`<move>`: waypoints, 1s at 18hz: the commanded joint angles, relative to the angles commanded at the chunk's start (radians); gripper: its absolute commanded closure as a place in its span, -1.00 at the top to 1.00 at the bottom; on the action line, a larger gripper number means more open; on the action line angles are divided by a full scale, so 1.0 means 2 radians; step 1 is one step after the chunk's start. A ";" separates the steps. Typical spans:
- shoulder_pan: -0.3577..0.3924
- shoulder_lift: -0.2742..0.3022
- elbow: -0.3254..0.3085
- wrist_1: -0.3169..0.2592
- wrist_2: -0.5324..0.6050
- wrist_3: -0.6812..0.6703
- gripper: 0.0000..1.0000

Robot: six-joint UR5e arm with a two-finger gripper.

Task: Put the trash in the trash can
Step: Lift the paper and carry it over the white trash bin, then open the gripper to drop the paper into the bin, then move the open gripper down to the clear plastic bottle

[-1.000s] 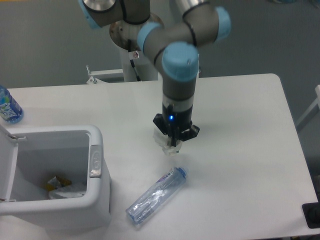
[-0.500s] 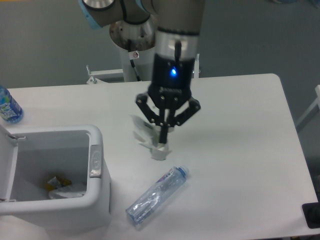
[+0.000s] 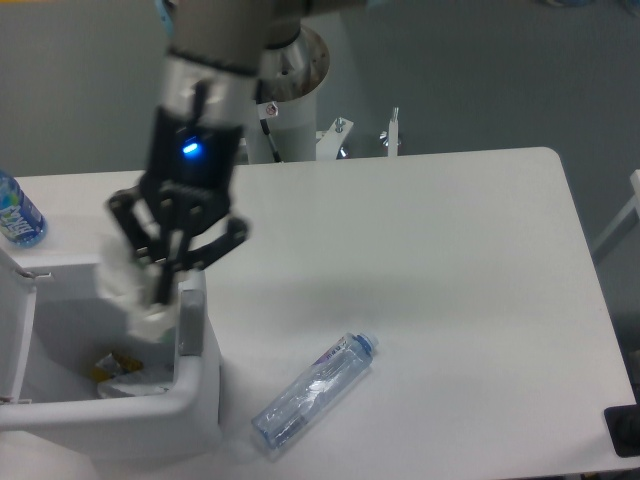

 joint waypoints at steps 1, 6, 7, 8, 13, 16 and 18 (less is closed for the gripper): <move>0.000 0.001 0.003 0.000 0.000 0.001 0.71; 0.021 0.012 0.008 -0.002 -0.003 -0.019 1.00; 0.025 0.015 0.009 -0.003 -0.002 -0.018 1.00; 0.025 0.016 0.010 -0.003 0.001 -0.015 1.00; 0.054 0.018 0.006 0.000 0.073 -0.010 0.93; 0.090 0.006 0.004 -0.001 0.122 0.007 0.95; 0.127 -0.010 -0.001 0.011 0.123 0.016 1.00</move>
